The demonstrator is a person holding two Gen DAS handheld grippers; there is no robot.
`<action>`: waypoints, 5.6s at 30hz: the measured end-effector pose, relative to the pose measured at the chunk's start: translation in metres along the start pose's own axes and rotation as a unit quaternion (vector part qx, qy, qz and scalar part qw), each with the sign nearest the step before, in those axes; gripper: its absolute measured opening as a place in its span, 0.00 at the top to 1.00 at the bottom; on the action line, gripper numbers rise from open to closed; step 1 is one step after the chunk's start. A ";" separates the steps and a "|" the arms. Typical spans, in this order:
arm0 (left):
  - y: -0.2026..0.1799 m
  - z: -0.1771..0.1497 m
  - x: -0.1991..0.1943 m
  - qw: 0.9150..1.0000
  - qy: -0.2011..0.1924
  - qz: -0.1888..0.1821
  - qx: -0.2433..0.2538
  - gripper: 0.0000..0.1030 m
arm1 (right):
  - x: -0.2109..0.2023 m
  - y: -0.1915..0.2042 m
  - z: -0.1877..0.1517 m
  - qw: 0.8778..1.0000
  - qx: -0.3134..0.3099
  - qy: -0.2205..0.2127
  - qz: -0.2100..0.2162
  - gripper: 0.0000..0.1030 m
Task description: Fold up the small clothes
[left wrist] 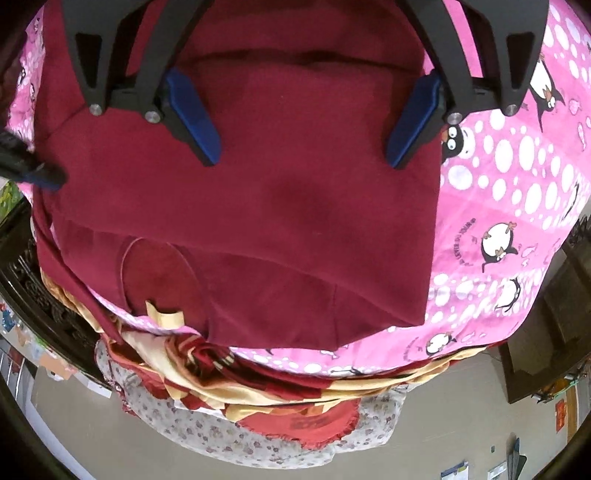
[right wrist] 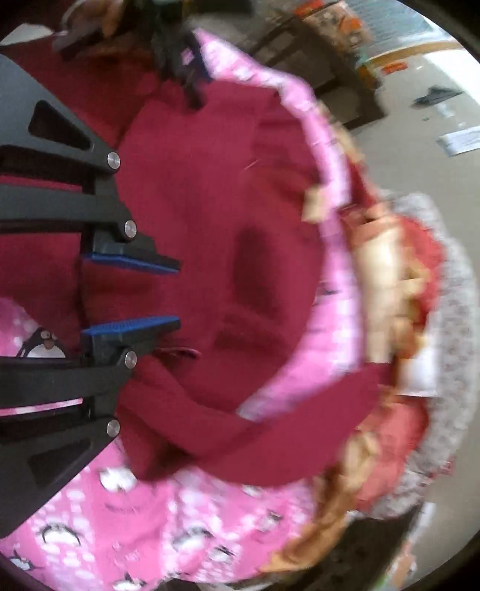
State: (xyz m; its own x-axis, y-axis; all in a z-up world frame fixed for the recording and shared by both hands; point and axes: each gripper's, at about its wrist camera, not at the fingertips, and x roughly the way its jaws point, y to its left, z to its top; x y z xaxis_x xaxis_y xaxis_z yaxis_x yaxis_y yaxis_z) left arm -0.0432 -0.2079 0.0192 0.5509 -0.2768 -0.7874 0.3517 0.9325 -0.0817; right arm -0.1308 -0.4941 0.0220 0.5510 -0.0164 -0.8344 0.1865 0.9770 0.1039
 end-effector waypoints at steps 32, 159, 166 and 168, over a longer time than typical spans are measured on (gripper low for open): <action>0.004 0.003 -0.007 1.000 -0.011 -0.029 0.000 0.03 | -0.088 -0.111 0.111 0.981 0.108 -0.142 0.071 0.70; 0.047 0.023 -0.024 0.992 0.066 -0.099 -0.030 0.85 | -0.093 -0.050 -0.073 0.996 0.071 -0.009 0.045 0.67; 0.039 0.036 -0.024 0.995 0.046 -0.086 -0.022 0.85 | -0.068 -0.063 -0.024 0.986 0.145 -0.047 0.070 0.17; 0.038 0.037 -0.023 0.995 0.048 -0.085 -0.024 0.85 | -0.030 -0.071 -0.008 0.980 0.177 -0.010 0.090 0.17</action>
State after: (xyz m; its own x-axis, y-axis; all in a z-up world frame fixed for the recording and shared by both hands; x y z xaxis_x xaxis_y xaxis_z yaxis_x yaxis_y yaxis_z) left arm -0.0145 -0.1742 0.0571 0.4107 -0.4099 -0.8144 0.3954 0.8850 -0.2459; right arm -0.1668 -0.5609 0.0352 0.6161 0.1413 -0.7749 0.3528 0.8300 0.4319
